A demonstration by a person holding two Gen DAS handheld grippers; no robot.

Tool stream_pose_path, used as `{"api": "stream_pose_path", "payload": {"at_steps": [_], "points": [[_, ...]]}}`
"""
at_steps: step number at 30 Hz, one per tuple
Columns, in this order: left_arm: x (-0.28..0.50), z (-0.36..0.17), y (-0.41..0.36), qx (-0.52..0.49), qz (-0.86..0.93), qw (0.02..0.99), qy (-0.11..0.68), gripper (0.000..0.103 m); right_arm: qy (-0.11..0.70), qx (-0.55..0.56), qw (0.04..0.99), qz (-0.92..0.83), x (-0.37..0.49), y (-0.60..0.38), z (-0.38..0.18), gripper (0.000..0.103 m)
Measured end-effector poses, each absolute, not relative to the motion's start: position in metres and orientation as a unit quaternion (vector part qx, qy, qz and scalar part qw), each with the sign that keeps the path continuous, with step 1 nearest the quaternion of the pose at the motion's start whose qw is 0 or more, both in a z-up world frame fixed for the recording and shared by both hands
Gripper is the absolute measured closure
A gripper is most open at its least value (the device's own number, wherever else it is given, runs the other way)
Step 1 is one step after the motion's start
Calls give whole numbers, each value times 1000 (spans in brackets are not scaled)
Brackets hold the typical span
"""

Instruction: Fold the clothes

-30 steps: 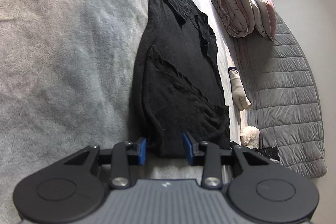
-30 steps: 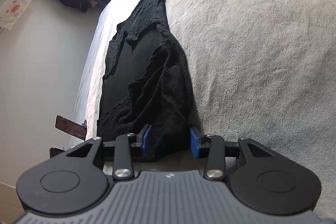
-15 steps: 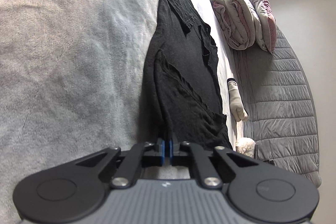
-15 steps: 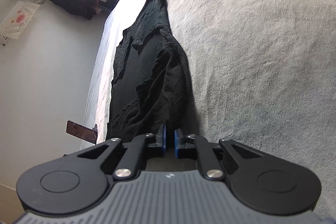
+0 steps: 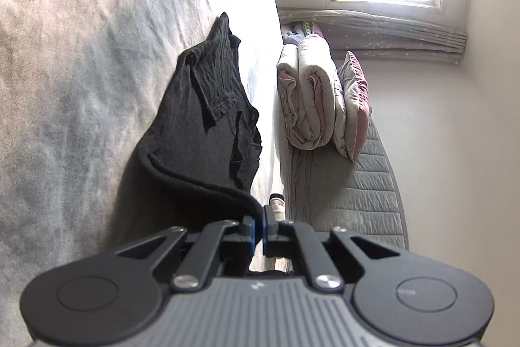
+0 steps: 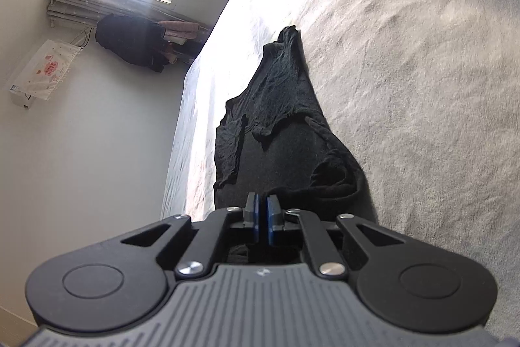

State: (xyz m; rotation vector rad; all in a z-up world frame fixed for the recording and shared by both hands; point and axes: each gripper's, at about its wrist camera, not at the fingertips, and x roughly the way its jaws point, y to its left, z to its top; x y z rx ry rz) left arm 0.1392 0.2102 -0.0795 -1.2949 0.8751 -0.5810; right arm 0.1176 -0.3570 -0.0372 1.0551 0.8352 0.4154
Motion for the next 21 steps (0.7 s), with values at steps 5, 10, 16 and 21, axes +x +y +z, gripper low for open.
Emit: {"api": "stream_pose_path", "payload": {"at_steps": [5, 10, 16, 21], "points": [[172, -84, 205, -594, -230, 660, 398, 100, 370, 481, 774, 183, 149, -356, -33, 97], [180, -92, 202, -588, -221, 659, 415, 99, 411, 363, 813, 196, 152, -333, -19, 87], [181, -97, 206, -597, -230, 652, 408, 99, 446, 163, 850, 230, 119, -290, -6, 52], [180, -99, 207, -602, -230, 649, 404, 99, 450, 58, 851, 263, 87, -260, -11, 52]]}}
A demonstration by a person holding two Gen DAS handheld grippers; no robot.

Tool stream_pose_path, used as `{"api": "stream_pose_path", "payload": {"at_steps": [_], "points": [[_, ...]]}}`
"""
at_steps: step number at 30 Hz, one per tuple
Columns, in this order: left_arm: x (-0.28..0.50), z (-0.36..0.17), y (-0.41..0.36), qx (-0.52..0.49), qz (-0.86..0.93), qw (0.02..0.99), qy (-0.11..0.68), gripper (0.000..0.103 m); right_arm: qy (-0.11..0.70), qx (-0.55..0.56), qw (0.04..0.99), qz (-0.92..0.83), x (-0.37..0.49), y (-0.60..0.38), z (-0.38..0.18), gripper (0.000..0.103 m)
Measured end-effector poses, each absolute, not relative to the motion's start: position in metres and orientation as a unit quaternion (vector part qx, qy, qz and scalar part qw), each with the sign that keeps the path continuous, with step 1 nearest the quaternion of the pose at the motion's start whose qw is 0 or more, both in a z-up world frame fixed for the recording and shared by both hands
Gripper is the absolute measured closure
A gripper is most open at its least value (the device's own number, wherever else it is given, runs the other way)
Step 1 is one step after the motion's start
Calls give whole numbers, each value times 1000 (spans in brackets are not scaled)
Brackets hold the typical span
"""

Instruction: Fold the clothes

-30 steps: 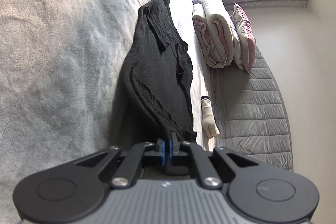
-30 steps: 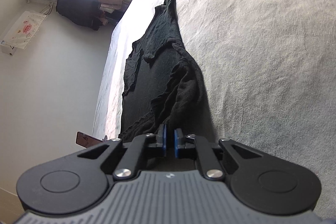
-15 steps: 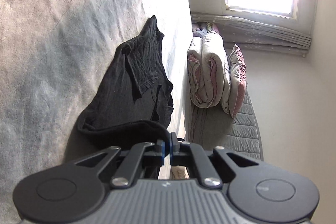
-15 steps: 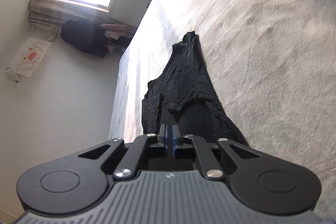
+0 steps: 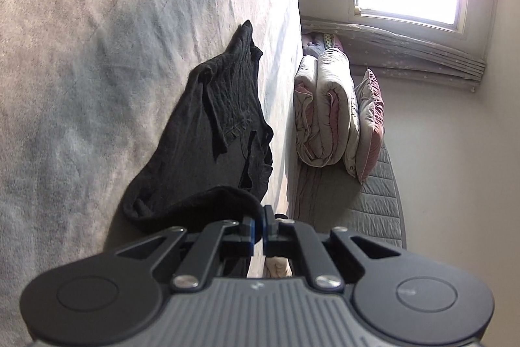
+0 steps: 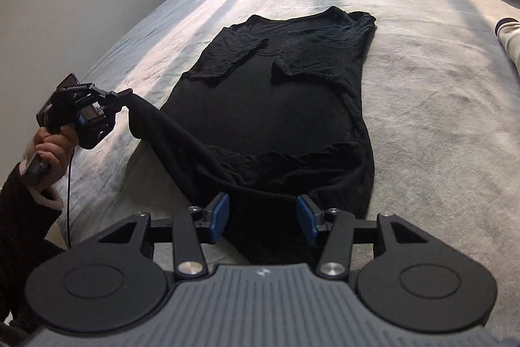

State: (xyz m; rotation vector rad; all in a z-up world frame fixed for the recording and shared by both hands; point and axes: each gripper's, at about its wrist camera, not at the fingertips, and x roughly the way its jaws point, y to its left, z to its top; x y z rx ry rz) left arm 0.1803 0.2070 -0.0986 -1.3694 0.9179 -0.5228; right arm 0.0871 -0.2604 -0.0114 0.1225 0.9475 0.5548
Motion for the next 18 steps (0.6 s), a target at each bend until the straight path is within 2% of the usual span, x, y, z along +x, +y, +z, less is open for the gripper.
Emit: {"api": "stream_pose_path", "payload": {"at_steps": [9, 13, 15, 16, 18], "points": [[177, -98, 209, -607, -226, 649, 400, 99, 502, -72, 825, 251, 75, -223, -41, 52], [177, -100, 208, -608, -223, 647, 402, 99, 493, -131, 825, 245, 71, -216, -53, 52], [177, -100, 208, -605, -221, 649, 405, 99, 489, -153, 823, 246, 70, -214, -55, 56], [177, -100, 208, -603, -220, 651, 405, 99, 487, -158, 823, 245, 71, -213, -55, 62], [176, -99, 207, -603, -219, 651, 405, 99, 487, -145, 830, 229, 75, -218, -52, 87]]}}
